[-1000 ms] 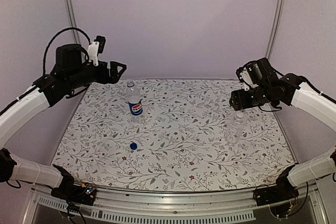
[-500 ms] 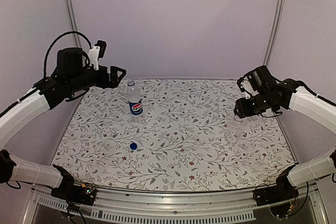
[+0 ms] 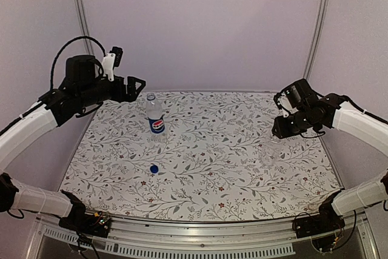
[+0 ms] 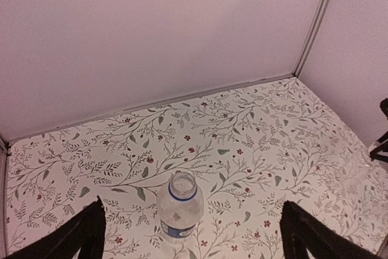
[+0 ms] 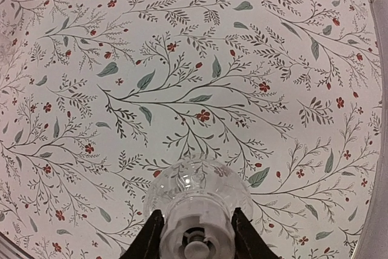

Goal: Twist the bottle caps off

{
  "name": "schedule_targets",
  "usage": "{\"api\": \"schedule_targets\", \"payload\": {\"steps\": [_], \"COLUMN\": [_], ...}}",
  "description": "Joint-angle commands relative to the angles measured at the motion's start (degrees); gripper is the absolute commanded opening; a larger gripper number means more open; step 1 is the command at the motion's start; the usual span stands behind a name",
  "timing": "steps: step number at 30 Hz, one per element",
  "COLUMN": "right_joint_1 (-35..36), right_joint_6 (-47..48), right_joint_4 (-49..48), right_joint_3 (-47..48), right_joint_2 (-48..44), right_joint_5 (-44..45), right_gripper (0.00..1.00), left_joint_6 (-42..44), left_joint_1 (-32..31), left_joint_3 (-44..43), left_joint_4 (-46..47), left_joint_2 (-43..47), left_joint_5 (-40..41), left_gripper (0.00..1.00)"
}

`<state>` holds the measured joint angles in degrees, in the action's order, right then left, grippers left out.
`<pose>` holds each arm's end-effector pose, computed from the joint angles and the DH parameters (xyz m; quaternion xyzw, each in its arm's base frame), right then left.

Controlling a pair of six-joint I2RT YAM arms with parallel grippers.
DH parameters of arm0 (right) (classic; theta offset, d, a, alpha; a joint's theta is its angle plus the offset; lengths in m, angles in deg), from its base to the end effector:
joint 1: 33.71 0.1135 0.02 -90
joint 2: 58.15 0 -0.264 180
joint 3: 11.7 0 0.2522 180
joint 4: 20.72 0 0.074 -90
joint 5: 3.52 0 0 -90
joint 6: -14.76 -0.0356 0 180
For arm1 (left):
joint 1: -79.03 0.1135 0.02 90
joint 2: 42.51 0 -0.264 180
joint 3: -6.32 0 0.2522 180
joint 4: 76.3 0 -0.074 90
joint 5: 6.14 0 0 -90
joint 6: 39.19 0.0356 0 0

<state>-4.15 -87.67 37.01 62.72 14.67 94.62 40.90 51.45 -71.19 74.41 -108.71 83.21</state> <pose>0.2243 0.1214 0.2821 -0.1217 0.9467 0.0407 0.2956 0.2347 -0.1231 0.3707 0.1275 0.7988 -0.1933 0.5553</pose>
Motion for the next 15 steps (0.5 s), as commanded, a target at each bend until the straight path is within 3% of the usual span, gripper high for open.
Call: {"api": "schedule_targets", "payload": {"steps": [1,10,15], "right_joint_1": [-0.4,-0.3,2.3], "right_joint_6": [0.2,3.8,6.6], "right_joint_4": [-0.9,-1.7,-2.1], "right_joint_3": [-0.4,4.2,8.9], "right_joint_2": [0.2,-1.2,-0.4], "right_joint_5": [-0.7,-8.6,-15.1], "right_gripper": [0.28,0.01,0.0], "left_joint_6": [0.0,-0.2,2.1], "left_joint_1": [0.4,0.1,-2.3], "left_joint_3": [0.8,2.7,2.3], "left_joint_4": [-0.2,4.8,5.0], "left_joint_2": [1.6,3.3,2.0], "left_joint_5": [-0.5,-10.4,-16.4], "left_gripper": [1.0,1.0,1.0]}}
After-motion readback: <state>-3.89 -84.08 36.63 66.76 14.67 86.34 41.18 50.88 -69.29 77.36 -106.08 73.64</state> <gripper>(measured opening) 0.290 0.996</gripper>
